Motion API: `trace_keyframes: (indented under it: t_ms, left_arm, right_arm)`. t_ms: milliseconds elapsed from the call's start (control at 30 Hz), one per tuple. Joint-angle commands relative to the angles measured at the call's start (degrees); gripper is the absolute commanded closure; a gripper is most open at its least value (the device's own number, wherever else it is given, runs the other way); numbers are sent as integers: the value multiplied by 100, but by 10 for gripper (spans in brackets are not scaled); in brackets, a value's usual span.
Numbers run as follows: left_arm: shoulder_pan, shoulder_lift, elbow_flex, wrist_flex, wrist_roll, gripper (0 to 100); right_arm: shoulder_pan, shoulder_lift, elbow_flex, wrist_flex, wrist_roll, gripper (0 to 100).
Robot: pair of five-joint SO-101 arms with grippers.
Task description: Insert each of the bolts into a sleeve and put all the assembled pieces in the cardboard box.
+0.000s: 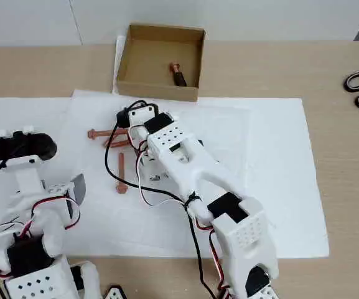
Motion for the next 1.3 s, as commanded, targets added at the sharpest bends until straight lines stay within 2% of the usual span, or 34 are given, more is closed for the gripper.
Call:
trace_keyframes:
  t_ms: [0, 633, 733, 867, 1133, 1267]
  left_arm:
    - [-9, -35, -22, 44, -18, 732]
    - [-18, -35, -13, 44, -18, 732]
    - [-18, -35, -13, 44, -18, 732]
    - [-18, -35, -13, 44, -18, 732]
    - [-9, -35, -13, 53, -18, 732]
    - [-9, 0, -75, 70, -26, 732]
  right_arm:
    - [13, -31, -299, -119, 44, 772]
    - [198, -4, -149, -251, -88, 775]
    - [198, -4, -26, -277, -79, 844]
    - [198, -4, 9, -277, -79, 992]
    - [198, -66, -149, -171, -79, 995]
    - [198, -391, -747, 760, -79, 995]
